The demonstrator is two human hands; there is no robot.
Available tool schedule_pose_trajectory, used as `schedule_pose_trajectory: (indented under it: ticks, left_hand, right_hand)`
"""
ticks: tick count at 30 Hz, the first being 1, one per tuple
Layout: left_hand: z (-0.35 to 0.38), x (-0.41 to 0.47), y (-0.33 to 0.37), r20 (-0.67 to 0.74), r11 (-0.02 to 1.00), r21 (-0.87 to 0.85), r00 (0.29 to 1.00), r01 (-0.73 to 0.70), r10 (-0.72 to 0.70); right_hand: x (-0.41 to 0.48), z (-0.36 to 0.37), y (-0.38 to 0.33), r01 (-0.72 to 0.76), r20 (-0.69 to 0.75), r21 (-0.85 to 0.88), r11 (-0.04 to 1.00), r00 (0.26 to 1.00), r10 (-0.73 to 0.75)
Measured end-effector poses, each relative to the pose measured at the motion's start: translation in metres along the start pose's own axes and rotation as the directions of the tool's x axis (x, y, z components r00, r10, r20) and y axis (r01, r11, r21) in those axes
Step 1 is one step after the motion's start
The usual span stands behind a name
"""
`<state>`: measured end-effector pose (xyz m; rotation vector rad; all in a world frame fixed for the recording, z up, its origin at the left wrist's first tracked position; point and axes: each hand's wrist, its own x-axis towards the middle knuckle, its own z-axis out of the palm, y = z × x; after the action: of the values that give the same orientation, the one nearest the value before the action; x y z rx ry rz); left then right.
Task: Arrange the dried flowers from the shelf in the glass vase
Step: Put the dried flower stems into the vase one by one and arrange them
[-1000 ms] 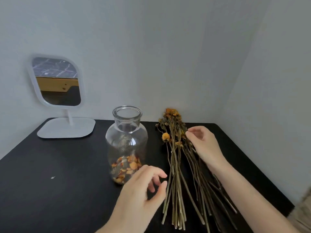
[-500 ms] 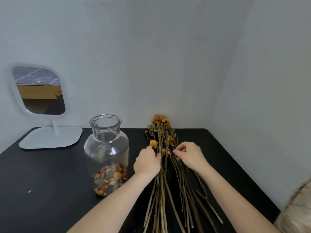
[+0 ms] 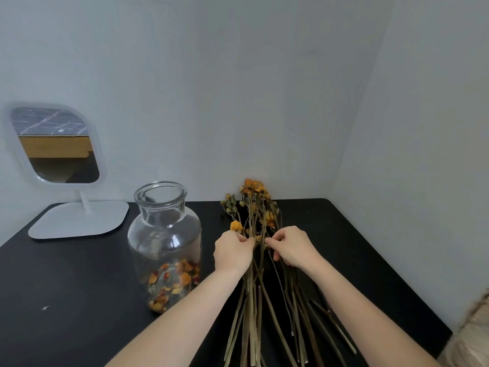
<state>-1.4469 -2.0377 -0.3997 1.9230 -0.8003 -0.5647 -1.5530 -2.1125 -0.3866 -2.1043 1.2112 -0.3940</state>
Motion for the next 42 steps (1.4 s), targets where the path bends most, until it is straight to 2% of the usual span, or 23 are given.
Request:
schedule_pose_trajectory:
  ticks: [7,16,20,24,29,34,38,40,42]
  left_hand:
    - [-0.003,-0.004,0.006,-0.057,0.993,-0.121,0.998,0.02,-0.027]
    - [-0.007,-0.009,0.006,-0.023,0.988,-0.154,1.0,0.01,-0.014]
    - [-0.008,-0.009,0.003,0.002,0.987,-0.16,1.0,0.014,-0.014]
    - [-0.006,-0.009,-0.006,0.092,0.981,-0.178,0.994,0.077,-0.061]
    - [-0.008,-0.008,-0.01,0.071,0.986,-0.159,0.997,0.051,-0.04]
    - [-0.013,-0.012,-0.009,0.061,0.996,-0.078,0.997,-0.048,0.053]
    - [-0.02,-0.017,-0.012,0.108,0.988,-0.079,0.984,-0.131,0.139]
    - [-0.024,-0.021,-0.017,0.079,0.994,-0.004,0.991,-0.111,0.111]
    - [-0.027,-0.028,-0.022,0.109,0.979,0.182,0.991,-0.091,0.072]
  right_hand:
    - [0.0,0.002,-0.004,-0.007,-0.011,0.037,0.999,1.0,0.007]
    - [-0.001,0.004,-0.008,0.001,-0.005,-0.009,1.0,1.0,-0.001]
    - [-0.001,0.0,-0.005,-0.021,-0.048,-0.052,0.998,0.999,0.018]
    - [-0.003,-0.006,0.0,0.001,-0.046,-0.021,1.0,0.999,-0.002]
    - [-0.002,0.002,-0.014,0.068,-0.04,0.04,0.997,0.997,-0.066]
    - [0.005,0.012,-0.034,-0.026,0.092,0.09,0.996,0.996,0.017]
    - [0.006,0.012,-0.036,-0.11,0.113,0.156,0.982,0.989,0.093]
    - [0.006,0.009,-0.034,-0.13,0.105,0.192,0.973,0.988,0.111]
    - [0.007,0.005,-0.03,-0.141,0.095,0.25,0.958,0.988,0.121]
